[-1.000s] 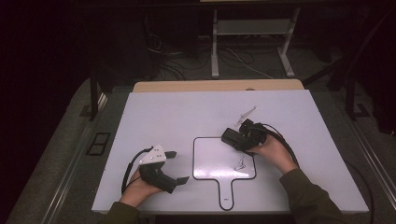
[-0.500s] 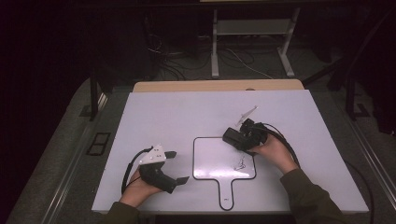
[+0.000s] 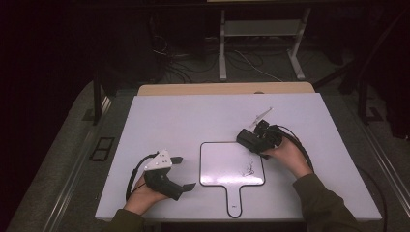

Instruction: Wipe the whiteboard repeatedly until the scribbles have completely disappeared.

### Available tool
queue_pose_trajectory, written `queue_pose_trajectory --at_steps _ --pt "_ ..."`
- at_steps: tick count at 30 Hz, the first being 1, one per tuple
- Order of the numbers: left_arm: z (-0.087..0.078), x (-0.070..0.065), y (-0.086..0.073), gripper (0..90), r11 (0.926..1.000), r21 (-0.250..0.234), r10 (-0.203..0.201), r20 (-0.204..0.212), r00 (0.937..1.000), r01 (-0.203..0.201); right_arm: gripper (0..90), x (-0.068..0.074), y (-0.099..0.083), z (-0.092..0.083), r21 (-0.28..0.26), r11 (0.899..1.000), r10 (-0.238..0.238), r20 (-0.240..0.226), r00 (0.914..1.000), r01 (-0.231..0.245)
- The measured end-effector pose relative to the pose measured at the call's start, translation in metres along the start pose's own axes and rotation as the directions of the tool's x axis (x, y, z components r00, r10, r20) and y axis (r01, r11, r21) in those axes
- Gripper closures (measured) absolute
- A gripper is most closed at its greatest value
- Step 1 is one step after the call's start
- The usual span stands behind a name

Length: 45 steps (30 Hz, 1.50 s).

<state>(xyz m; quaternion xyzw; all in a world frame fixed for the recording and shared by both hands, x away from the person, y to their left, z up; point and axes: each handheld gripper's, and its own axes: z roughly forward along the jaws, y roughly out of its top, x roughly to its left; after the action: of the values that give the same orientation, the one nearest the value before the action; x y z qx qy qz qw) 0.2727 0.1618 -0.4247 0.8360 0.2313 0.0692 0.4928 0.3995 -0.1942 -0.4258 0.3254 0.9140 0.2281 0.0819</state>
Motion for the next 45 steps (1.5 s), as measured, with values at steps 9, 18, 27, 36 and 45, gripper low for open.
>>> queue_pose_trajectory --at_steps 9,18,27,36,45 --pt "-0.001 0.0 0.0 0.0 1.0 -0.008 0.001 -0.001 1.0 -0.001 38.6 0.0 0.002 0.0 0.008 1.0 -0.001 0.024 0.9997 0.0" --pt "0.0 0.0 0.0 0.0 1.0 -0.002 0.001 -0.001 1.0 -0.001 38.6 0.009 0.002 0.001 0.012 0.999 -0.038 -0.004 0.9993 0.038" --pt "-0.001 0.0 0.0 0.0 1.0 -0.005 0.002 -0.001 1.0 -0.002 38.6 -0.007 -0.003 -0.002 0.011 0.999 0.034 0.035 0.9988 -0.034" --pt "-0.001 -0.001 0.0 0.0 1.0 -0.004 0.002 -0.002 1.0 -0.002 38.6 0.006 0.001 0.0 0.019 1.0 -0.014 0.007 0.9999 0.014" --pt "-0.001 0.0 0.0 0.0 1.0 -0.004 0.003 -0.001 1.0 -0.003 38.7 -0.008 -0.003 -0.002 0.016 0.999 0.038 0.042 0.9984 -0.039"
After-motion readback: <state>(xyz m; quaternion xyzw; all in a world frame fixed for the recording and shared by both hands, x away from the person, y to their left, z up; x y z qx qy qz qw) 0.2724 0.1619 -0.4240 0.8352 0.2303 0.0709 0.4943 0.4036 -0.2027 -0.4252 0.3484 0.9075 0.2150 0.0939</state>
